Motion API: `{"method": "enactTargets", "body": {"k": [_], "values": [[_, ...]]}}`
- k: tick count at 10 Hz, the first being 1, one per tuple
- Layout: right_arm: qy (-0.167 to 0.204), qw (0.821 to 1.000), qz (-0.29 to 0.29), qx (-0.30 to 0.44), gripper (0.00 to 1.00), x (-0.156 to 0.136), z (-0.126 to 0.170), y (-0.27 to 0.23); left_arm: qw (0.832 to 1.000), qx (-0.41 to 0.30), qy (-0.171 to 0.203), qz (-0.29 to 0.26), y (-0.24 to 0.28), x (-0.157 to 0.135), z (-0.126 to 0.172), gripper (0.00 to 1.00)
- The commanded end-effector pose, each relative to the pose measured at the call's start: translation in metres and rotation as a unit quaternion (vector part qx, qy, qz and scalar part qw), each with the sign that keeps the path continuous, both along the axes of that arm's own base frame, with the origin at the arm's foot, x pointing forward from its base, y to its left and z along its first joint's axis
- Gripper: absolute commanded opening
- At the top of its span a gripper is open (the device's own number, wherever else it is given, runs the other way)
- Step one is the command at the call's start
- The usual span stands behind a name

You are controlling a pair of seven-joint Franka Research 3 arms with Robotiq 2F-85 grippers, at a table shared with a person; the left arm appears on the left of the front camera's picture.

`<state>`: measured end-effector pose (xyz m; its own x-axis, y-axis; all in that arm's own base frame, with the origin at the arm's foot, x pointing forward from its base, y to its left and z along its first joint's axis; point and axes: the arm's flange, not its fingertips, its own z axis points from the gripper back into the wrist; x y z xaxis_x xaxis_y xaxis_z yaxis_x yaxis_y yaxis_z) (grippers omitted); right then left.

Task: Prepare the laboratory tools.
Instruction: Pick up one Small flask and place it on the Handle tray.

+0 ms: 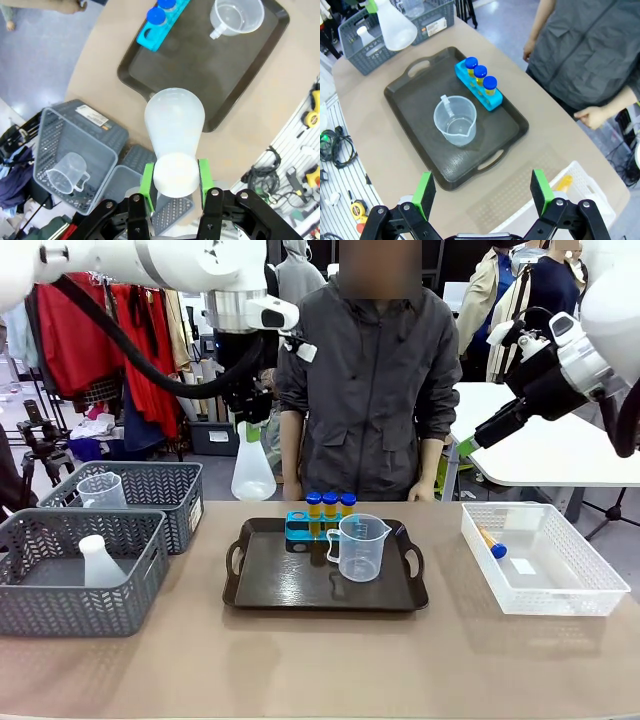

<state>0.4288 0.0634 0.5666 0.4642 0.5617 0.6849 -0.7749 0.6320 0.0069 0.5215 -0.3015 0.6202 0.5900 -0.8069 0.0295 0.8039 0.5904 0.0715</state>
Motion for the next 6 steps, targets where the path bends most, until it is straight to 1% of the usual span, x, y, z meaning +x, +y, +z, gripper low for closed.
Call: {"method": "enactTargets", "body": {"k": [1,2,3,4,5,6], "values": [[-0.003,1.0,0.005,0.015,1.0,0.002,0.001,0.0,0.998,0.008,0.045,-0.039,-0.006,0.018,-0.013,0.0],[-0.003,1.0,0.005,0.015,1.0,0.002,0.001,0.0,0.997,-0.004,0.064,-0.05,-0.015,0.023,-0.032,0.0],[-0.003,1.0,0.005,0.015,1.0,0.002,0.001,0.0,0.996,-0.005,0.081,-0.048,-0.02,0.024,-0.048,0.0],[-0.003,1.0,0.005,0.015,1.0,0.002,0.001,0.0,0.994,-0.013,0.085,-0.064,-0.016,0.03,-0.06,0.0],[-0.003,1.0,0.005,0.015,1.0,0.002,0.001,0.0,0.994,-0.009,0.085,-0.068,-0.016,0.031,-0.071,0.0],[-0.003,1.0,0.005,0.015,1.0,0.002,0.001,0.0,0.991,-0.013,0.106,-0.075,-0.019,0.032,-0.083,0.0]]}}
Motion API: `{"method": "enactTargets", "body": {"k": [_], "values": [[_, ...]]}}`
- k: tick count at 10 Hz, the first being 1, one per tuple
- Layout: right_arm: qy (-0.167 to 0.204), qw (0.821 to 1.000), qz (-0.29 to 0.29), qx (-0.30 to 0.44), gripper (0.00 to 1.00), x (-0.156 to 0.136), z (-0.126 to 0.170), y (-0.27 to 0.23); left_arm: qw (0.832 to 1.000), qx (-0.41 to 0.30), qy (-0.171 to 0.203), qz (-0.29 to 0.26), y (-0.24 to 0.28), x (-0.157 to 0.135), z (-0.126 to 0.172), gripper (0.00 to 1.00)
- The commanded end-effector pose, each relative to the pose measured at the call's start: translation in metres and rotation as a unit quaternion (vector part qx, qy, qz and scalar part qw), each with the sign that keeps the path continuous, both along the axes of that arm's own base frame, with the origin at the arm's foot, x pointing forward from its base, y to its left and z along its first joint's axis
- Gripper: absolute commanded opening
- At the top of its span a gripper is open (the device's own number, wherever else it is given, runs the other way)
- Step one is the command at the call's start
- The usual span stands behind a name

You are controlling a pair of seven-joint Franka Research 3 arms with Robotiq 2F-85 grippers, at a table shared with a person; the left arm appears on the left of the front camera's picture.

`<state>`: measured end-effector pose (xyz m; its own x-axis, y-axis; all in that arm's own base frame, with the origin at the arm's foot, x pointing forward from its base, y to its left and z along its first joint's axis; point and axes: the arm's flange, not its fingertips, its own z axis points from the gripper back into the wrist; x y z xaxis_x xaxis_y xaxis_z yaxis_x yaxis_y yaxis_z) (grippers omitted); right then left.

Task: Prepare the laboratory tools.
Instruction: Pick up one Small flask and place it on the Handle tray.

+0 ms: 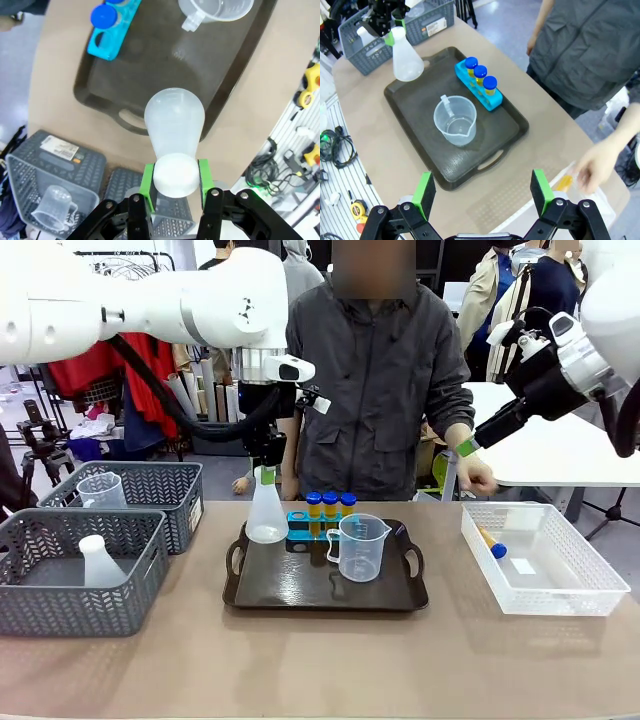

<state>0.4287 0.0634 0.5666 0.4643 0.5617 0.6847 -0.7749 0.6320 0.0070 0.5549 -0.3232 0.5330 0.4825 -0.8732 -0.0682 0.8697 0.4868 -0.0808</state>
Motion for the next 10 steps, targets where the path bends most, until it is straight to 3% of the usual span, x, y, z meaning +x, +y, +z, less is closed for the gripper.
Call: {"method": "enactTargets", "body": {"k": [1,6,10], "values": [[-0.003,1.0,0.005,0.015,1.0,0.002,0.001,0.0,1.0,-0.013,0.016,-0.017,-0.001,0.002,-0.009,0.0],[-0.003,1.0,0.005,0.015,1.0,0.002,0.001,0.0,0.997,-0.002,0.004,-0.071,-0.023,0.03,-0.05,0.0],[-0.003,1.0,0.005,0.015,1.0,0.002,0.001,0.0,0.995,0.006,-0.004,-0.098,-0.038,0.034,-0.075,0.0]]}}
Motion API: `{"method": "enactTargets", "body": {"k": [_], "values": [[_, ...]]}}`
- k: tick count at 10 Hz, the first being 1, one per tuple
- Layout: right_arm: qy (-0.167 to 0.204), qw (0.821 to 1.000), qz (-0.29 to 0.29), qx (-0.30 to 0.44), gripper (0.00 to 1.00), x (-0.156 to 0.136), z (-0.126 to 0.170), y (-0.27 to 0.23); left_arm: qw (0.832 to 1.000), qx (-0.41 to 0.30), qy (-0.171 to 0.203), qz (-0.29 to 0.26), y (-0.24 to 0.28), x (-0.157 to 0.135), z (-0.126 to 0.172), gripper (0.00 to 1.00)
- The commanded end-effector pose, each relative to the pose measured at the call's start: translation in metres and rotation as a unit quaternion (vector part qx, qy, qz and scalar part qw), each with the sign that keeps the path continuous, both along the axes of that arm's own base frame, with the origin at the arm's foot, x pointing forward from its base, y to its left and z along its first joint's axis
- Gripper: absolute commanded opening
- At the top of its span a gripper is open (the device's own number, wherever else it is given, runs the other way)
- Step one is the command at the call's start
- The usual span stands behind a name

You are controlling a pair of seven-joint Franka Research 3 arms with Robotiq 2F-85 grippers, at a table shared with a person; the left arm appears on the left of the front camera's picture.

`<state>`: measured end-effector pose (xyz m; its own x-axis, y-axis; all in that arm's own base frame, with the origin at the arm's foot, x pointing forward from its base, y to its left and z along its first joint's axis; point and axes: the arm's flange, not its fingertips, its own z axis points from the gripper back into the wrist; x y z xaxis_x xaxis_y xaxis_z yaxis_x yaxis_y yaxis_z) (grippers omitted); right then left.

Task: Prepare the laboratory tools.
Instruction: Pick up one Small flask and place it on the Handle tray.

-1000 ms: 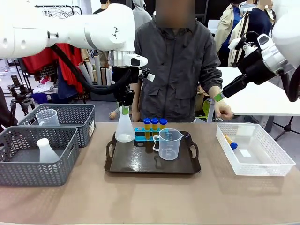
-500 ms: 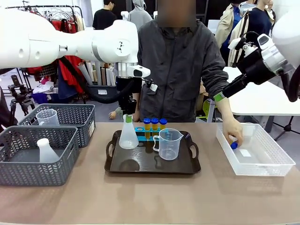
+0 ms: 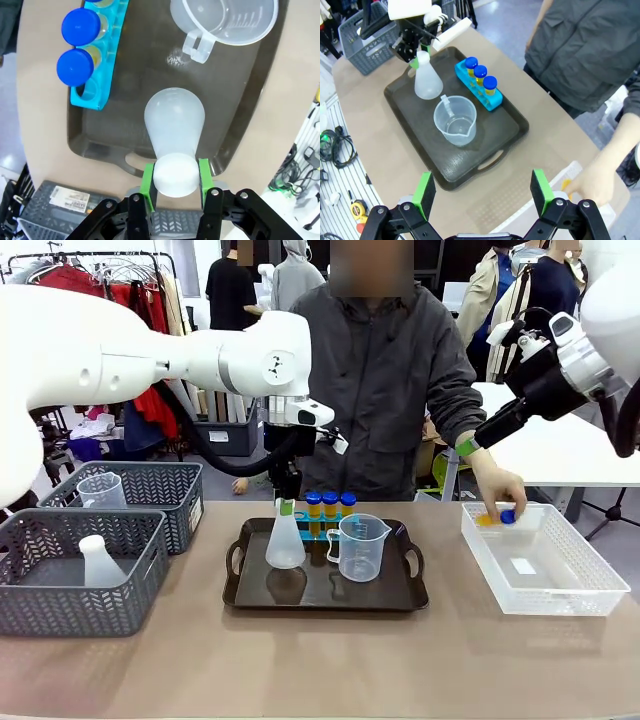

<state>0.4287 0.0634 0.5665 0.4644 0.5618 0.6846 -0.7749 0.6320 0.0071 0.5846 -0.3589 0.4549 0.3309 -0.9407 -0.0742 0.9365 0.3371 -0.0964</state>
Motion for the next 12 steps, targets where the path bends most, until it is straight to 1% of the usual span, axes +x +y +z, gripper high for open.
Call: {"method": "enactTargets", "body": {"k": [1,3,4,8,9,12], "values": [[-0.003,1.0,0.005,0.015,1.0,0.002,0.0005,-0.0001,1.0,0.008,-0.013,-0.023,-0.0012,0.0045,-0.0012,0.0],[-0.003,1.0,0.005,0.015,1.0,0.002,0.0005,-0.0001,1.0,0.008,-0.01,-0.025,-0.002,0.0044,-0.0074,0.0],[-0.003,1.0,0.005,0.015,1.0,0.002,0.0005,-0.0001,1.0,0.008,-0.01,-0.027,-0.0028,0.0041,-0.008,0.07],[-0.003,1.0,0.005,0.015,1.0,0.002,0.0005,-0.0001,0.999,0.005,-0.006,-0.031,-0.0038,0.0035,-0.0088,0.83],[-0.003,1.0,0.005,0.015,1.0,0.002,0.0005,-0.0001,0.999,0.004,-0.005,-0.031,-0.0036,0.0032,-0.0087,1.0],[-0.003,1.0,0.005,0.015,1.0,0.002,0.0005,-0.0001,0.999,0.006,-0.009,-0.036,-0.0065,-0.0016,-0.0048,1.0]]}}
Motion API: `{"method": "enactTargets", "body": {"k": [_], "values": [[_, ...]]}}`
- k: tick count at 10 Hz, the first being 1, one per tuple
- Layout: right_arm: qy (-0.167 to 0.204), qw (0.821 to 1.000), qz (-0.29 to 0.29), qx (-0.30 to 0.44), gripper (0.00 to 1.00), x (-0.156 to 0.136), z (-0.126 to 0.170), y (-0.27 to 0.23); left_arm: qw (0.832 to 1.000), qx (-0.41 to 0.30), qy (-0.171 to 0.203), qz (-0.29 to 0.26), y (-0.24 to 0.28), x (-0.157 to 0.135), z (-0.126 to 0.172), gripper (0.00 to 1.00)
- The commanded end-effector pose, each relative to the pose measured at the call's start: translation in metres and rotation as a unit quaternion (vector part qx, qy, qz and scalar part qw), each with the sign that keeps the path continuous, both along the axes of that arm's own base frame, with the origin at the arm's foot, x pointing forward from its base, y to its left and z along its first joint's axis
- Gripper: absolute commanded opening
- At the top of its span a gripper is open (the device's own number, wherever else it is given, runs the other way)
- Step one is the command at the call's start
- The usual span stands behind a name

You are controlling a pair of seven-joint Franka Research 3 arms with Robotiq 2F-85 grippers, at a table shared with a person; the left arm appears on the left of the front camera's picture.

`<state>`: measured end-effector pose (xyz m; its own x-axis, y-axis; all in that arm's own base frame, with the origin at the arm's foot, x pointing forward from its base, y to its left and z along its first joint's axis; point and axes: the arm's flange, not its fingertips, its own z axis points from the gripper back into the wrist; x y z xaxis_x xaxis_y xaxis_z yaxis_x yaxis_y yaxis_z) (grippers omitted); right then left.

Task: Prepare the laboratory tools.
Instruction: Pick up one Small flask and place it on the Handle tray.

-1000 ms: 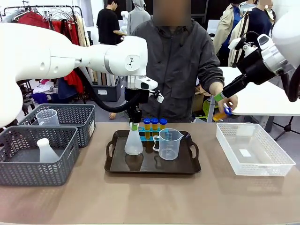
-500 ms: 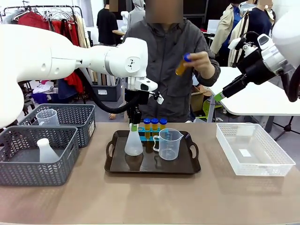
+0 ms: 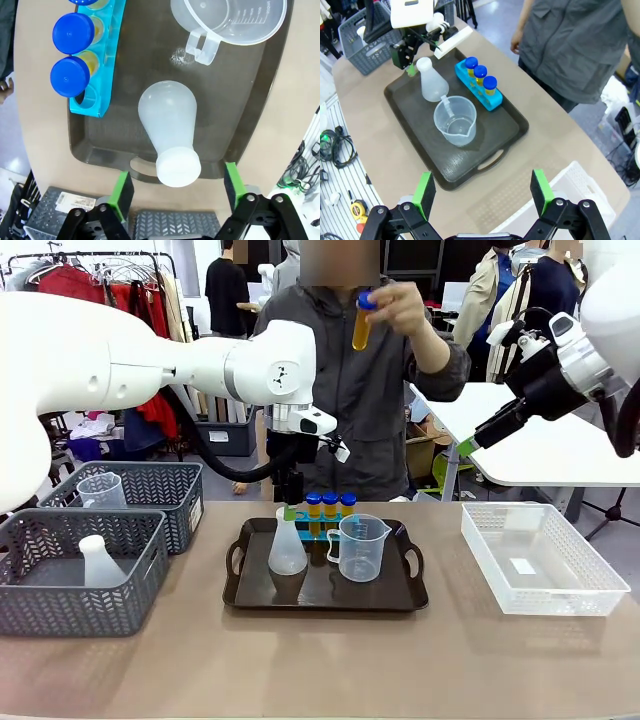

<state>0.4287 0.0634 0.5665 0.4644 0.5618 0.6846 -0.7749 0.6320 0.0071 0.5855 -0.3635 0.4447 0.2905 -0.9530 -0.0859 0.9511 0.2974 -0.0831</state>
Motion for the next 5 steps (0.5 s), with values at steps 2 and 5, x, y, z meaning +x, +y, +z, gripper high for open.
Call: {"method": "enactTargets", "body": {"k": [2,5], "values": [[-0.003,1.0,0.005,0.015,1.0,0.002,0.0005,-0.0001,1.0,0.0,-0.01,-0.02,-0.0031,-0.0059,0.009,1.0],[-0.003,1.0,0.005,0.015,1.0,0.002,0.0005,-0.0001,1.0,0.0,-0.016,-0.007,-0.0023,-0.0088,0.016,1.0]]}}
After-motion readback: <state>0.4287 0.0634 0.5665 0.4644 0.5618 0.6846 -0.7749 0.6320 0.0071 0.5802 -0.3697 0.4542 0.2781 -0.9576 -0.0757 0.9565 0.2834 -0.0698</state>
